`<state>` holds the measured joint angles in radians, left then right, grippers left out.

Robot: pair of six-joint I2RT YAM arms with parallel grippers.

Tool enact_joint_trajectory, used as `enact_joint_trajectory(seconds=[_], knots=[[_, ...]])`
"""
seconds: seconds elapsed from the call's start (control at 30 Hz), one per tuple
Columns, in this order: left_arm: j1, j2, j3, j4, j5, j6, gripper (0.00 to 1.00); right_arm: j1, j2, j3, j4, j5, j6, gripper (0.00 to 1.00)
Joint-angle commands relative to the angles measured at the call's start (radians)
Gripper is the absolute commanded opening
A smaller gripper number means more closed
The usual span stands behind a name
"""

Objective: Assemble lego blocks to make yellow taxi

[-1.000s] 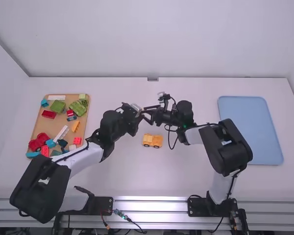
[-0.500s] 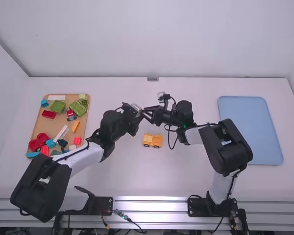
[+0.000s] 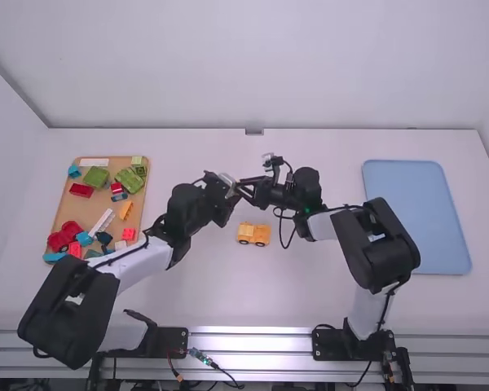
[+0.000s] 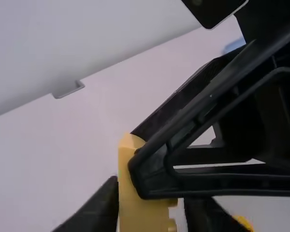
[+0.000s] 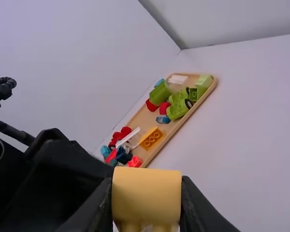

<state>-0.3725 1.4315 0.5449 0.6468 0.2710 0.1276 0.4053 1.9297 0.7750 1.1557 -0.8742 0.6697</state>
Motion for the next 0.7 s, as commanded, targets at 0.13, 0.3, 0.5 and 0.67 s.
enact_joint_trajectory(seconds=[0.13,0.3,0.5,0.67], knots=[[-0.009,-0.003,0.017,0.012,0.031,-0.004,0.79,0.007,0.011,0.01,-0.004,0.008,-0.018,0.18],[-0.009,-0.004,0.017,-0.038,0.031,-0.004,0.99,-0.016,0.01,0.012,-0.012,0.0,-0.061,0.18],[0.017,-0.034,0.017,-0.197,0.159,0.025,0.99,-0.104,-0.005,0.012,-0.101,-0.039,-0.15,0.03],[0.073,-0.074,0.017,-0.273,0.269,0.079,0.99,-0.153,-0.07,0.012,-0.317,0.048,-0.301,0.03]])
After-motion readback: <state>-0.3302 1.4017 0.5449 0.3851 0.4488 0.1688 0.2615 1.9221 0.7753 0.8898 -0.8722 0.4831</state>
